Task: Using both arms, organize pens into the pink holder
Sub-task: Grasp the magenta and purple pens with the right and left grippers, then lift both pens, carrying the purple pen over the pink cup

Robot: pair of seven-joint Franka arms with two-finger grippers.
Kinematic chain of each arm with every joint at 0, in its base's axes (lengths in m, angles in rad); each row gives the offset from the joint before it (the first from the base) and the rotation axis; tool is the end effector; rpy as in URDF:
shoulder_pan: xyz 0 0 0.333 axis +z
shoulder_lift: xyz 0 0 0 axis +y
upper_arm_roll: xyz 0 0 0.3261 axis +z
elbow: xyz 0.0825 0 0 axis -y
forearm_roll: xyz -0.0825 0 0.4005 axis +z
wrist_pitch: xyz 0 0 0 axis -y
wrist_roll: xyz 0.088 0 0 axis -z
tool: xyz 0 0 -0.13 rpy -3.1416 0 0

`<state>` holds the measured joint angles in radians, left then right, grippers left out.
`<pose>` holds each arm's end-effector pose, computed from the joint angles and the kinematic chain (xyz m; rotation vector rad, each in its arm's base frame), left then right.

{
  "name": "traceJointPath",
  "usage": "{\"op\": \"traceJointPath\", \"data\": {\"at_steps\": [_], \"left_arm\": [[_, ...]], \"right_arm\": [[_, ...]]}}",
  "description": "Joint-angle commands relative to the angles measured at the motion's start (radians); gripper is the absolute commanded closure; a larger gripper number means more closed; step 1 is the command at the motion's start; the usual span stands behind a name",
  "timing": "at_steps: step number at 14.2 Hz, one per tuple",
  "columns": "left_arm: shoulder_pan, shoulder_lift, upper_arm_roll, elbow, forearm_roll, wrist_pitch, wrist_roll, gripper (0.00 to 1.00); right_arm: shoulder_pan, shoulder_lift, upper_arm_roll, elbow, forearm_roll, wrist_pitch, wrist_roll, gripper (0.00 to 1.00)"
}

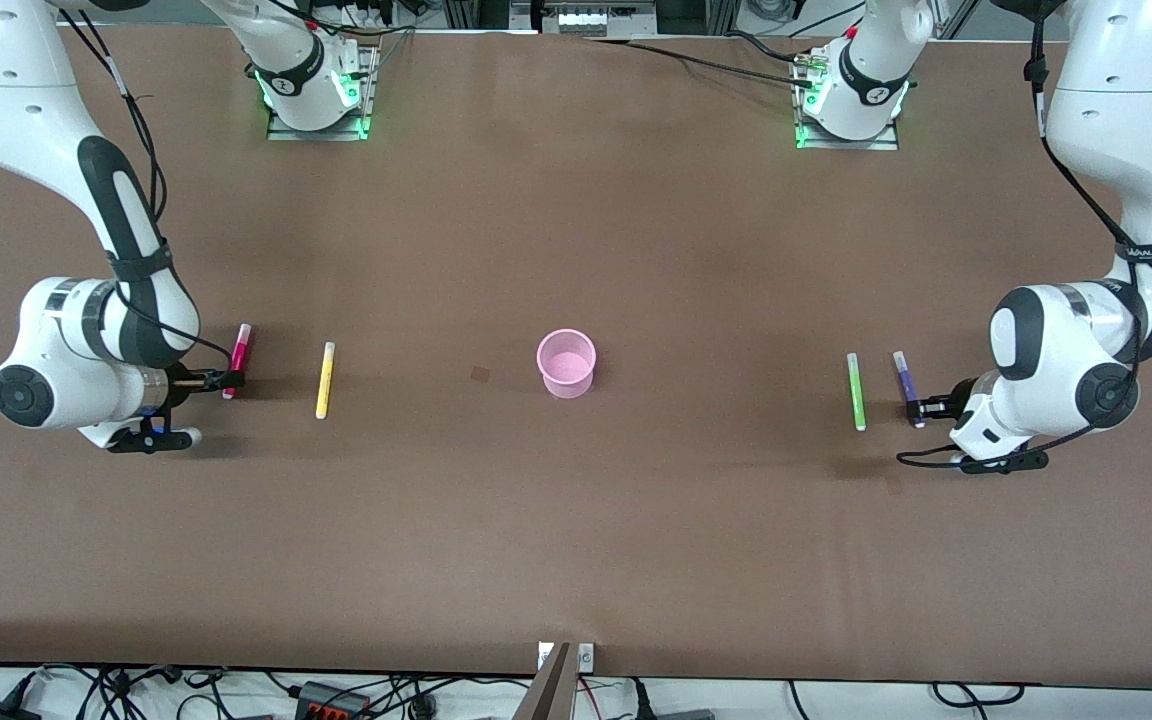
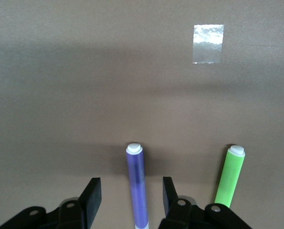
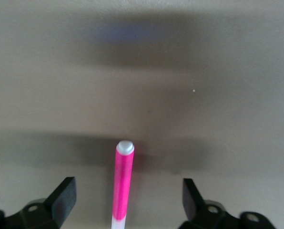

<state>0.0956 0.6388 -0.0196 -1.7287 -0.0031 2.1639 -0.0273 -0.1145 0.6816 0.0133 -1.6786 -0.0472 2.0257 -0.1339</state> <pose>0.6576 0.0506 0.1719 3.1016 0.1676 -0.3165 0.6469 -0.0699 0.1564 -3.0867 -0.0911 0.5229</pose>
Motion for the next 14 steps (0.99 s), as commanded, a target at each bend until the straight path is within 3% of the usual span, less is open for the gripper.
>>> {"op": "traceJointPath", "data": {"at_steps": [1,6,7,8,10,12,14], "left_arm": [[0.001,0.019,-0.002,-0.005,0.02,0.037,0.014,0.44],[0.003,0.044,-0.002,-0.005,0.02,0.083,0.012,0.48],[0.003,0.044,-0.002,-0.005,0.02,0.085,0.012,0.52],[0.001,0.045,-0.002,-0.005,0.02,0.085,0.012,0.63],[0.001,0.047,-0.002,-0.005,0.02,0.08,0.012,0.88],[0.001,0.039,-0.005,-0.003,0.02,0.073,0.013,0.95],[0.001,0.007,-0.013,0.008,0.018,0.047,0.009,0.95]], "right_arm": [[-0.013,0.015,0.013,0.013,-0.01,0.005,-0.018,0.12],[-0.01,0.018,0.011,0.011,-0.01,0.004,-0.016,0.47],[-0.01,0.018,0.013,0.011,-0.01,0.002,-0.016,0.5],[-0.011,0.018,0.011,0.011,-0.01,0.004,-0.016,0.54],[-0.011,0.018,0.011,0.011,-0.01,0.007,-0.016,0.56],[-0.011,0.022,0.013,0.011,-0.01,0.007,-0.016,0.56],[-0.01,0.024,0.013,0.011,-0.008,0.007,-0.015,0.55]]}}
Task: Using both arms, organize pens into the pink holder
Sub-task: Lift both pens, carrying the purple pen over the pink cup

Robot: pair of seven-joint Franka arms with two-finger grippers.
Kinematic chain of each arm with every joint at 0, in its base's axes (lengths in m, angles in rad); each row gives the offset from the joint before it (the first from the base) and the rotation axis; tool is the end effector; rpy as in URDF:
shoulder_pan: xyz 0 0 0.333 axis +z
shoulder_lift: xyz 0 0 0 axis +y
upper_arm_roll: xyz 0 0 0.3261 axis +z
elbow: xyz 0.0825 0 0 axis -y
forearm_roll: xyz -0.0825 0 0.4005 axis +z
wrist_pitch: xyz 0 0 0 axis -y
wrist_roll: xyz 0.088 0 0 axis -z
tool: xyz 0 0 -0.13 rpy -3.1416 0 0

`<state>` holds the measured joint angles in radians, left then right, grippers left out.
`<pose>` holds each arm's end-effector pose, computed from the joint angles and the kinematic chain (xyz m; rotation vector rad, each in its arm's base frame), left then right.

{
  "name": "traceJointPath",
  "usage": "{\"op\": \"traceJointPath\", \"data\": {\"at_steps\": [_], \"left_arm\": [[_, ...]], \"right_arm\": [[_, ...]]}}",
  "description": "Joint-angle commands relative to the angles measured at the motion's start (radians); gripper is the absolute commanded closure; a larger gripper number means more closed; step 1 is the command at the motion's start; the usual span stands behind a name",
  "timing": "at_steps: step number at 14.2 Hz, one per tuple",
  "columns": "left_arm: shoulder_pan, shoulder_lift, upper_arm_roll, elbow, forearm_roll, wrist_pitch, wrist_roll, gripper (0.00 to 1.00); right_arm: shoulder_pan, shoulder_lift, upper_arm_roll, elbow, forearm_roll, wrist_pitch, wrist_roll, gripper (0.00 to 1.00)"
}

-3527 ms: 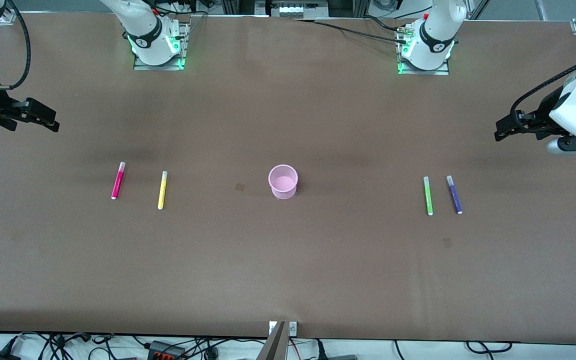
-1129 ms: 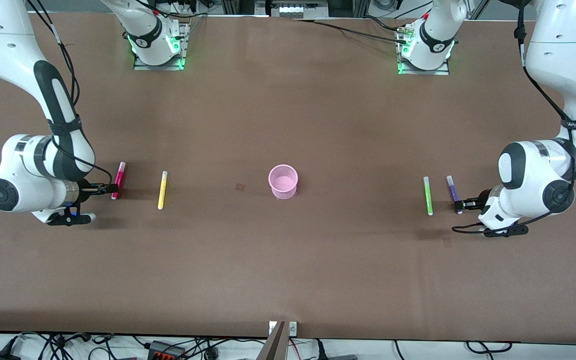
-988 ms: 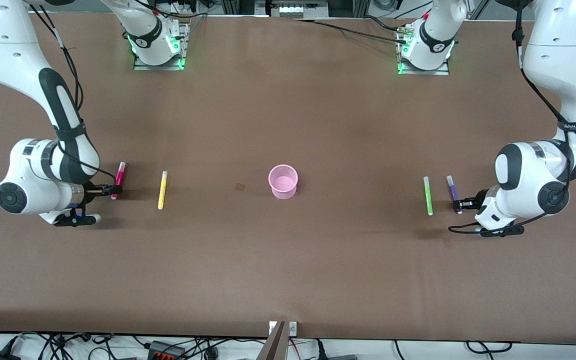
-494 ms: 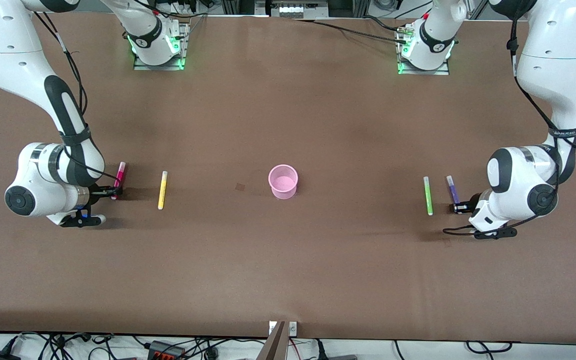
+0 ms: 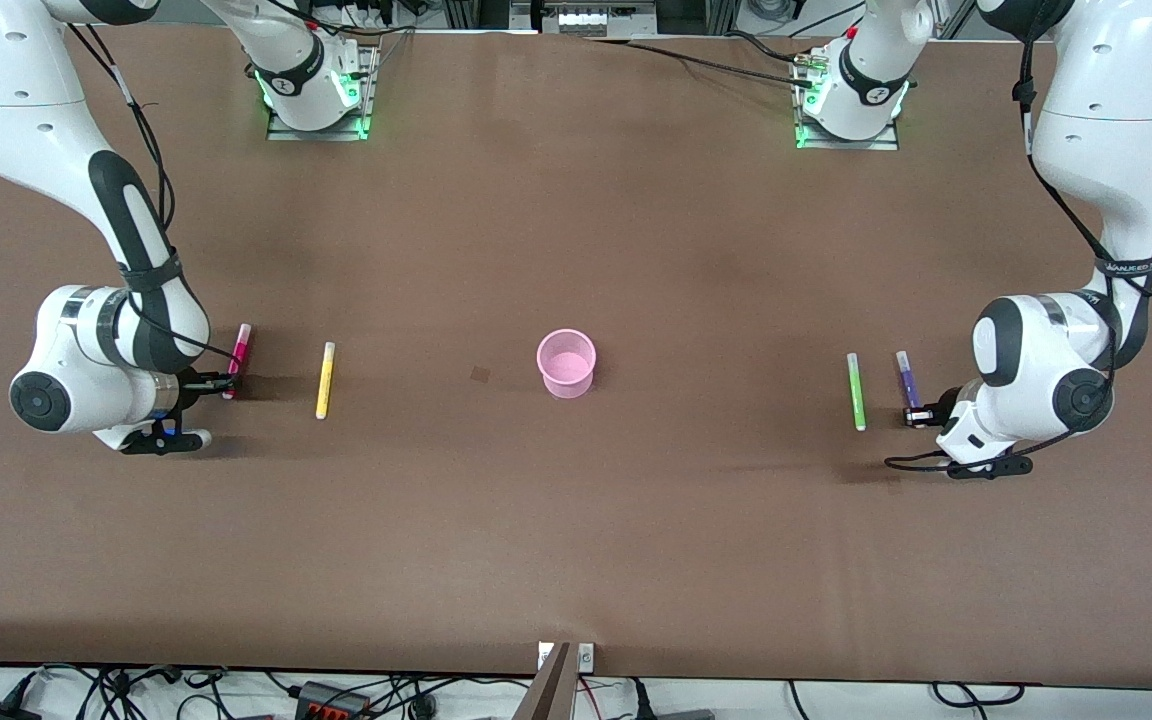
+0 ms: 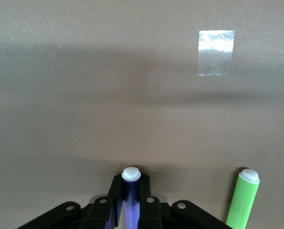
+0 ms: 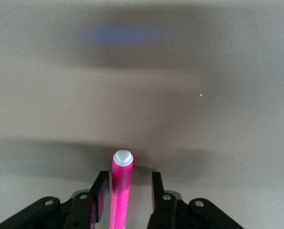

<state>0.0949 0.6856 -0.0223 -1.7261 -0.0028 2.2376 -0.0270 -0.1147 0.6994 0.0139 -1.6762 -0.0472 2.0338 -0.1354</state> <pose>0.6612 0.0487 0.1465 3.1050 0.1637 -0.2705 0.6459 -0.0694 0.1461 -3.0827 -0.0944 0.5336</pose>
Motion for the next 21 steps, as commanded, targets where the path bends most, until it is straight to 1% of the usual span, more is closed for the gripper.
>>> {"op": "traceJointPath", "data": {"at_steps": [1,3,4,5,6,7,8,11,12,13,14,15,16,17,19,20,21], "left_arm": [[-0.001,-0.07,-0.016,0.014,0.018,-0.076,0.001,0.95],[-0.007,-0.125,-0.048,0.078,0.018,-0.198,0.004,0.95],[-0.007,-0.144,-0.074,0.123,0.02,-0.263,0.012,0.95],[-0.007,-0.156,-0.105,0.158,0.02,-0.317,0.016,0.95],[-0.003,-0.172,-0.146,0.181,0.011,-0.361,0.033,0.95],[-0.003,-0.181,-0.189,0.197,0.009,-0.374,0.042,0.95],[-0.006,-0.182,-0.238,0.215,0.006,-0.378,0.042,0.95],[-0.007,-0.166,-0.391,0.224,-0.019,-0.365,0.051,0.95],[-0.017,-0.152,-0.425,0.224,-0.045,-0.362,0.053,0.97],[-0.036,-0.137,-0.47,0.223,-0.052,-0.324,0.07,1.0],[-0.053,-0.124,-0.491,0.221,-0.051,-0.266,0.119,1.0],[-0.094,-0.103,-0.508,0.223,-0.051,-0.206,0.209,1.0],[-0.139,-0.078,-0.508,0.224,-0.062,-0.129,0.292,1.0],[-0.167,-0.058,-0.51,0.224,-0.063,-0.045,0.335,1.0],[-0.219,-0.028,-0.528,0.224,-0.06,0.115,0.413,1.0],[-0.253,-0.009,-0.533,0.224,-0.062,0.201,0.471,1.0],[-0.277,0.005,-0.536,0.224,-0.062,0.291,0.527,1.0]], "right_arm": [[-0.008,0.006,0.012,0.01,-0.008,0.0,-0.01,0.55],[-0.008,0.006,0.012,0.01,-0.007,0.0,-0.004,0.56],[-0.007,0.009,0.012,0.01,-0.005,0.0,-0.004,0.58],[-0.006,0.011,0.012,0.01,-0.005,0.003,-0.004,0.6],[-0.006,0.011,0.012,0.01,-0.005,0.003,-0.003,0.63],[-0.006,0.011,0.012,0.01,-0.005,0.003,-0.004,0.67],[-0.006,0.011,0.012,0.01,-0.005,0.002,-0.004,0.77],[-0.006,0.011,0.014,0.01,-0.005,0.002,-0.013,1.0],[-0.006,0.011,0.014,0.012,-0.005,-0.003,-0.015,1.0],[-0.005,0.006,0.017,0.018,-0.005,-0.01,-0.018,1.0],[-0.006,-0.001,0.021,0.021,-0.006,-0.012,-0.044,1.0],[-0.005,-0.027,0.024,0.024,-0.005,-0.032,-0.109,1.0],[0.0,-0.056,0.026,0.032,-0.003,-0.064,-0.165,1.0],[0.012,-0.073,0.026,0.059,-0.002,-0.108,-0.194,1.0],[0.053,-0.078,0.027,0.165,0.003,-0.211,-0.251,1.0],[0.082,-0.078,0.038,0.214,0.009,-0.269,-0.272,1.0],[0.092,-0.081,0.05,0.243,0.033,-0.305,-0.277,1.0]]}}
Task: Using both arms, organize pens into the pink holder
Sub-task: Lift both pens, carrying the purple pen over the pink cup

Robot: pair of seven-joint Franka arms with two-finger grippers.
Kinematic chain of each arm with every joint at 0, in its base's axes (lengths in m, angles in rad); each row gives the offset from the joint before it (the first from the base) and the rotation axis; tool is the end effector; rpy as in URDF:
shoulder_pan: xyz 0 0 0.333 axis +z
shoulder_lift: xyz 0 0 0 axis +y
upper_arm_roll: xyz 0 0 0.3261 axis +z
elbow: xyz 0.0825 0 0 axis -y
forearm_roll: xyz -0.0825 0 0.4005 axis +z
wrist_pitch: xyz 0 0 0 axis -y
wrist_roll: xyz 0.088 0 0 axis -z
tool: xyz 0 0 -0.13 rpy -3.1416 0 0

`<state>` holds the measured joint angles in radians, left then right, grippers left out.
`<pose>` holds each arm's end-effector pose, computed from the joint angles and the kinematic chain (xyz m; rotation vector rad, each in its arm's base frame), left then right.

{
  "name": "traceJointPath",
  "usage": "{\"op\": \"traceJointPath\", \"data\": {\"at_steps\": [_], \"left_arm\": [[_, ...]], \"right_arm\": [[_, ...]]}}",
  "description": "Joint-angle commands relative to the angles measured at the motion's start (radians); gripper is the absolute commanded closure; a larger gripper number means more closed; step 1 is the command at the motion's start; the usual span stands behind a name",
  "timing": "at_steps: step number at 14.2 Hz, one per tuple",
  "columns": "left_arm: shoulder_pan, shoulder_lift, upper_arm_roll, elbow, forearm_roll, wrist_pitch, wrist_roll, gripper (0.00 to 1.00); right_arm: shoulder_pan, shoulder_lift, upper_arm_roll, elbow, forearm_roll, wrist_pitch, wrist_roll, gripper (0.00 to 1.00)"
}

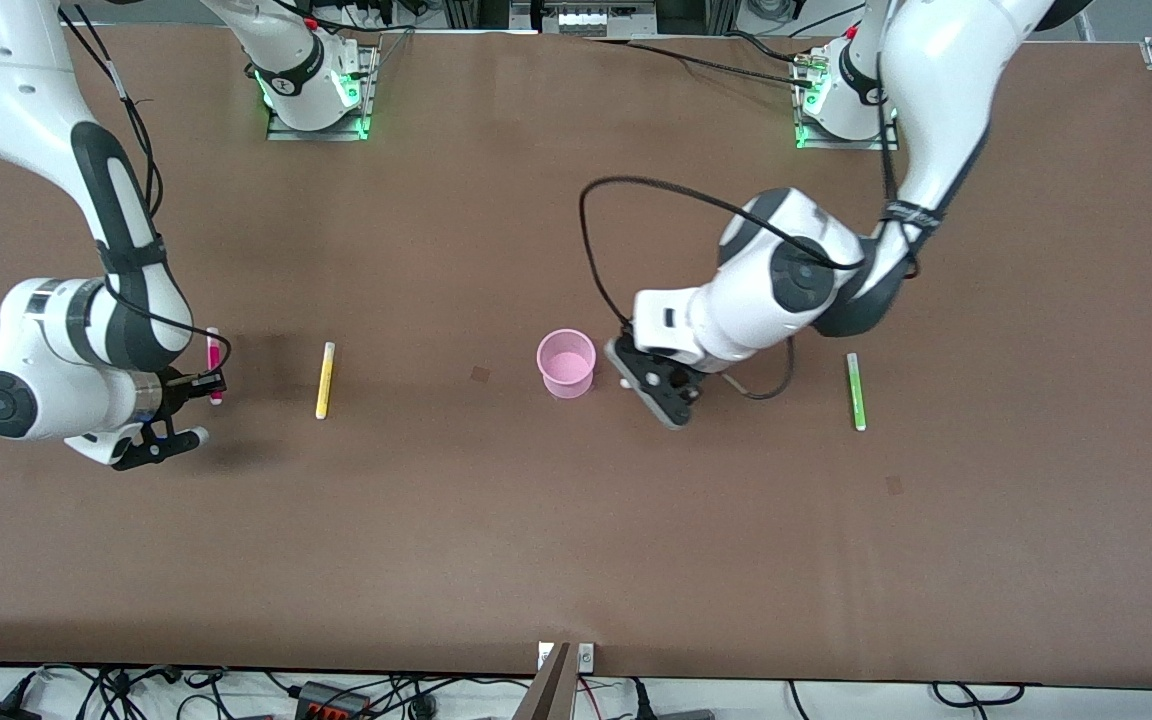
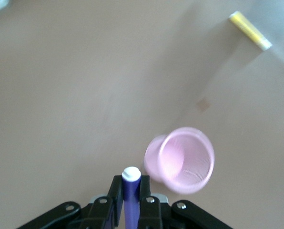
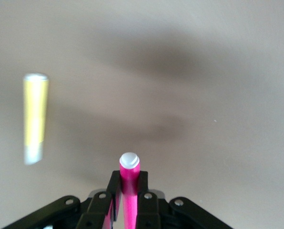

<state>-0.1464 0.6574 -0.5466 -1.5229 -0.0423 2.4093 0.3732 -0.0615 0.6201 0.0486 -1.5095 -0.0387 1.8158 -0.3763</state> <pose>0.6262 -0.4267 0.3293 2.4683 -1.1791 0.3559 0.6834 -0.0169 0.2576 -2.9977 -0.5674 0.4742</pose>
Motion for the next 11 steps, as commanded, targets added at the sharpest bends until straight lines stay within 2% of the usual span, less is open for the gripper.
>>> {"op": "traceJointPath", "data": {"at_steps": [1,3,5,6,9,11], "left_arm": [[-0.054,0.042,-0.018,0.02,-0.022,0.196,0.2,1.0],[-0.056,0.056,-0.059,0.02,-0.025,0.252,0.318,1.0],[-0.047,0.06,-0.107,0.003,-0.03,0.296,0.409,1.0],[-0.041,0.06,-0.134,-0.023,-0.031,0.304,0.435,1.0],[-0.041,0.062,-0.148,-0.055,-0.034,0.314,0.538,1.0],[-0.041,0.064,-0.148,-0.072,-0.034,0.317,0.613,1.0]], "right_arm": [[0.037,-0.008,0.039,0.1,0.08,-0.104,-0.036,1.0],[0.04,-0.01,0.079,0.142,0.154,-0.105,-0.041,1.0],[0.042,-0.01,0.164,0.178,0.149,-0.105,-0.036,1.0],[0.043,-0.01,0.186,0.184,0.151,-0.099,-0.035,1.0],[0.046,-0.01,0.217,0.193,0.16,-0.09,-0.044,1.0],[0.045,-0.01,0.258,0.209,0.157,-0.076,-0.068,1.0]]}}
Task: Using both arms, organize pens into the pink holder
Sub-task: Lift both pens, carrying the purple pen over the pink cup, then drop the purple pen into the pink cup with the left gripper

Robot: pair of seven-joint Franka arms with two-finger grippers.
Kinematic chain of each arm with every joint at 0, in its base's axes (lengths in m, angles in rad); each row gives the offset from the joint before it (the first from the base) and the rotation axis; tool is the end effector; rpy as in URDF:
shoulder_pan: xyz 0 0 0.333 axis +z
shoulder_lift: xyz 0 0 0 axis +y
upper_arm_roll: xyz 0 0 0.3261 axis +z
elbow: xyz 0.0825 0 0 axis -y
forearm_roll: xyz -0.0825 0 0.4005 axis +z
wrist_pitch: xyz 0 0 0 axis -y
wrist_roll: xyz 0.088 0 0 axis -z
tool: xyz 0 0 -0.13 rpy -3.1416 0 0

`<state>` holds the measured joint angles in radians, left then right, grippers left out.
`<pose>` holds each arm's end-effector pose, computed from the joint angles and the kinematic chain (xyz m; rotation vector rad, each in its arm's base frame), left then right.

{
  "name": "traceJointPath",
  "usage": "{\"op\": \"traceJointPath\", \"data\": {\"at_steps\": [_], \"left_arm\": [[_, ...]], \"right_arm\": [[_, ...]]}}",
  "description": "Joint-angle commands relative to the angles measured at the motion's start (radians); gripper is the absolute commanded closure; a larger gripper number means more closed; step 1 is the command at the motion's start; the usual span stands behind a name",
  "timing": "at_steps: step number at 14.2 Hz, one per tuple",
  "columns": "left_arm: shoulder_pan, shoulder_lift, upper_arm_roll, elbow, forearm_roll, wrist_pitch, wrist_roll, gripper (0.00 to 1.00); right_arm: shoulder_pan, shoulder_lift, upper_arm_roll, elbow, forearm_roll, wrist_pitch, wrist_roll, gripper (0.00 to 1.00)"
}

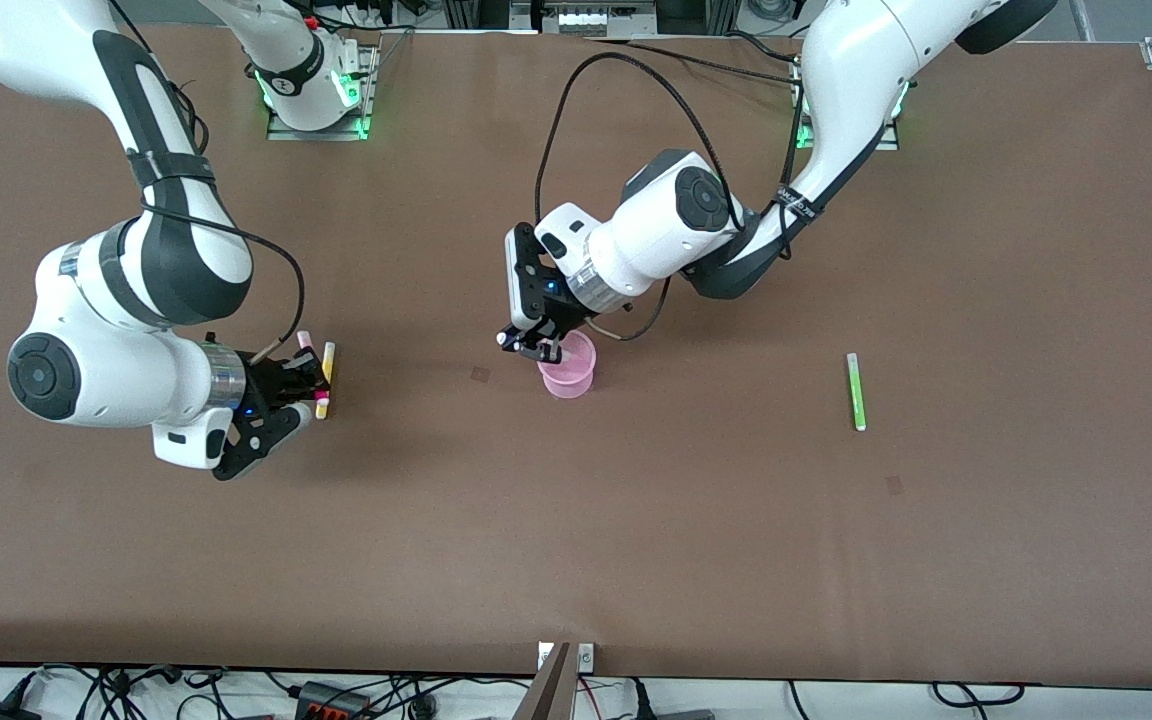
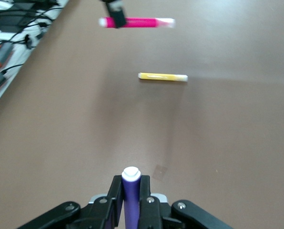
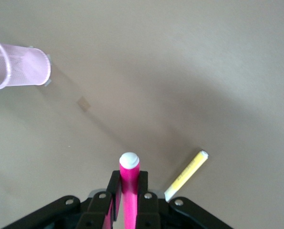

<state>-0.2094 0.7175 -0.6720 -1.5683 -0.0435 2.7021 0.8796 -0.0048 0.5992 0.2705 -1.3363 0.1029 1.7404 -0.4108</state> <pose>0.5653 -0.5252 0.3316 1.9498 -1.7754 0.7504 0.6976 0.1641 0.3597 -2.7309 -0.8720 0.2240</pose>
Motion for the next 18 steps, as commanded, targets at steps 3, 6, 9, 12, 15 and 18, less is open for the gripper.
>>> {"op": "traceJointPath", "data": {"at_steps": [3,6,9,12,15,18], "left_arm": [[0.03,0.01,-0.023,-0.042,-0.035,0.027,0.146,1.0],[0.033,0.029,-0.023,-0.09,-0.033,0.103,0.168,1.0],[0.039,0.033,-0.023,-0.133,-0.033,0.127,0.212,1.0],[0.061,0.03,-0.023,-0.151,-0.032,0.127,0.237,0.74],[0.062,0.026,-0.023,-0.151,-0.032,0.125,0.236,0.0],[0.152,0.014,-0.113,-0.154,-0.036,0.07,0.193,0.0]], "right_arm": [[0.031,0.016,0.038,0.037,0.011,0.063,-0.074,1.0],[0.039,0.024,0.038,0.034,0.012,0.114,-0.172,1.0],[0.061,0.033,0.038,0.02,0.011,0.159,-0.236,1.0],[0.095,0.031,0.038,-0.003,0.008,0.177,-0.244,1.0],[0.121,0.025,0.038,-0.013,0.006,0.224,-0.244,1.0],[0.126,0.011,0.038,-0.055,0.008,0.293,-0.295,1.0]]}}
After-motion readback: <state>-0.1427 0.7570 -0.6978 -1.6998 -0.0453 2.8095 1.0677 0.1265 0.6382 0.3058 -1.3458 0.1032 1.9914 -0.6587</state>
